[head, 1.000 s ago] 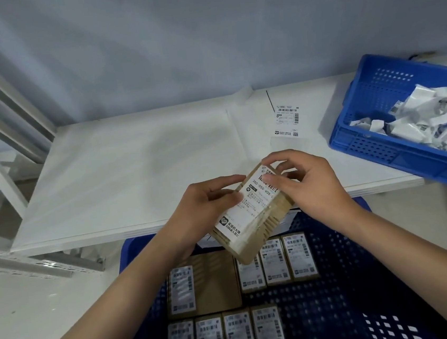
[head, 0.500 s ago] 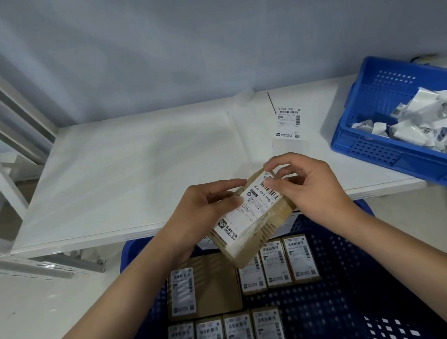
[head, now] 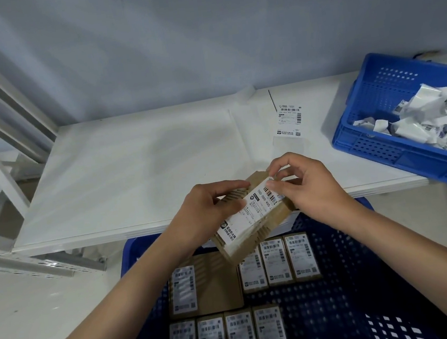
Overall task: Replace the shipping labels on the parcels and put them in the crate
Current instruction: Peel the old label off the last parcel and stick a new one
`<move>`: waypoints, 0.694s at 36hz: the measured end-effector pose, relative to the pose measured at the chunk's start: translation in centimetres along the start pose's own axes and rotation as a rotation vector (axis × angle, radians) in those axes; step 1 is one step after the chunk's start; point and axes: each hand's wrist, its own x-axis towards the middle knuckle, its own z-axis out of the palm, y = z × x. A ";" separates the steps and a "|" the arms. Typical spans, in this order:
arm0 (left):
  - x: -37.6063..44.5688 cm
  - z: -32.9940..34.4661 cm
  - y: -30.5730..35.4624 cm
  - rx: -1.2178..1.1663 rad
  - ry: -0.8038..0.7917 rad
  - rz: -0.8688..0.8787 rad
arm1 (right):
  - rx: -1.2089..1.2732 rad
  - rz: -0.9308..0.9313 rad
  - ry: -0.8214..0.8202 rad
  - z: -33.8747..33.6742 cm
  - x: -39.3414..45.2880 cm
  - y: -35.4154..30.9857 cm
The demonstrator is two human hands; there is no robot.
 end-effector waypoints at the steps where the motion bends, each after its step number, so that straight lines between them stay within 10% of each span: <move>1: 0.0 0.0 0.0 0.010 0.003 0.003 | -0.004 0.004 -0.001 0.0 0.0 0.0; 25: 0.4 0.6 -0.6 0.020 -0.006 -0.006 | -0.422 -0.298 0.034 0.8 -0.2 1.1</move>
